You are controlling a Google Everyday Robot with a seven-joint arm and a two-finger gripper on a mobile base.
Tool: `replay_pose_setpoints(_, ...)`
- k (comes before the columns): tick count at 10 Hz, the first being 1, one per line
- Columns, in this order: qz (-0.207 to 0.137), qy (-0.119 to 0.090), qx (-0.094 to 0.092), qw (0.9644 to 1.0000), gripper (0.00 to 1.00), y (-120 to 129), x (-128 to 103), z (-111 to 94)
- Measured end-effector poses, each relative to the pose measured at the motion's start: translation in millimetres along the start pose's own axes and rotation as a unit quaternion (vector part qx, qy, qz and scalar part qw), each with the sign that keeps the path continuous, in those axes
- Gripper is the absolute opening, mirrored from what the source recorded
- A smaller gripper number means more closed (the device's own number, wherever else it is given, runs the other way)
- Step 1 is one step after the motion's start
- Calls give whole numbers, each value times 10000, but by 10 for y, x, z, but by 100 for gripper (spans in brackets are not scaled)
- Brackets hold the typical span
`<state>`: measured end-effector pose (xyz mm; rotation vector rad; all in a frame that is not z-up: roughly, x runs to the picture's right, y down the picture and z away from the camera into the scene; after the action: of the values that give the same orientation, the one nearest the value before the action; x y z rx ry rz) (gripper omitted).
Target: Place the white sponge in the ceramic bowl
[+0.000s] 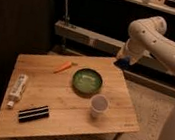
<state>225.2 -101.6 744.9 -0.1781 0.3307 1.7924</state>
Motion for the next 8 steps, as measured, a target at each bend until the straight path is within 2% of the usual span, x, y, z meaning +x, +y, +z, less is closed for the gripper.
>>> replay_pose_setpoints(1, -53, 48, 21, 10000, 0, -85, 48, 40)
replay_pose_setpoints(3, -187, 145, 8, 9997, 0, -96, 151, 158)
replay_pose_setpoints(6, -531, 281, -178, 9980, 0, 293, 324, 402)
replay_pose_setpoints(8, -860, 400, -378, 9948, 0, 866, 453, 621)
